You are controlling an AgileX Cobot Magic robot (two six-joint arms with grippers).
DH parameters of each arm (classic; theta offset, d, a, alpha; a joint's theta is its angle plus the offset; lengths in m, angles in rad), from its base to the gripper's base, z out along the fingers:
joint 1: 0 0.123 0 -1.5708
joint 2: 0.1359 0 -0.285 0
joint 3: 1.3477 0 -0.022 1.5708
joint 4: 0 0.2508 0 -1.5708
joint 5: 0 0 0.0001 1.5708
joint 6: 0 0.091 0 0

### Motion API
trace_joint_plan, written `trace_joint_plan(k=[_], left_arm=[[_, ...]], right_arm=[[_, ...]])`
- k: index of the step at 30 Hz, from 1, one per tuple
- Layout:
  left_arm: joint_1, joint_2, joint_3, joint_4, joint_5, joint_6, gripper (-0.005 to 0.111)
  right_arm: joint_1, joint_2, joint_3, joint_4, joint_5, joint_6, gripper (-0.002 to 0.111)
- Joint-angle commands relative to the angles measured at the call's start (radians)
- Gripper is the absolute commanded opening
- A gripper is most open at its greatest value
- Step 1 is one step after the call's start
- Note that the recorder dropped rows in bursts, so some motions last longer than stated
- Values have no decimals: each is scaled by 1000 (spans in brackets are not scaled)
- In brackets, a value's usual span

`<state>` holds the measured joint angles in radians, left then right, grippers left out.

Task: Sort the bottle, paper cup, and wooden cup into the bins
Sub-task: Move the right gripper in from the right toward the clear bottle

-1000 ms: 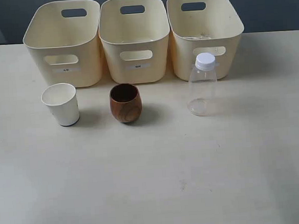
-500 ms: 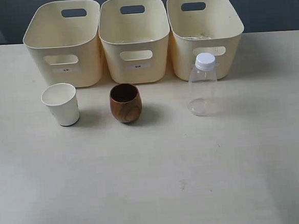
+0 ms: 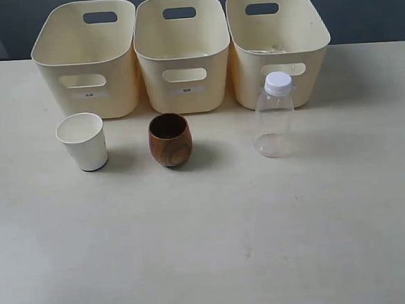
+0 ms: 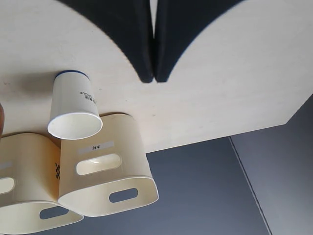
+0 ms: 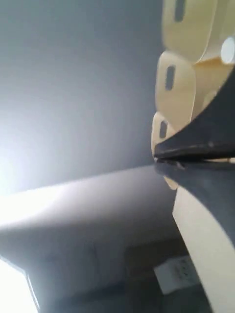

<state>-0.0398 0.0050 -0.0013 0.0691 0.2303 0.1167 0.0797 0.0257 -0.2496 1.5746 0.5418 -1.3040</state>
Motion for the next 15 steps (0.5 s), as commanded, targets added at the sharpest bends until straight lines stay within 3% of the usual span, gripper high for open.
trace_joint_plan(k=[1, 15], left_arm=[[-3, -5, 1, 0, -5, -2, 0], [-3, -5, 1, 0, -5, -2, 0]], right_arm=[[-9, 121, -6, 161, 216, -404, 0], [-9, 750, -149, 170, 173, -454, 0]])
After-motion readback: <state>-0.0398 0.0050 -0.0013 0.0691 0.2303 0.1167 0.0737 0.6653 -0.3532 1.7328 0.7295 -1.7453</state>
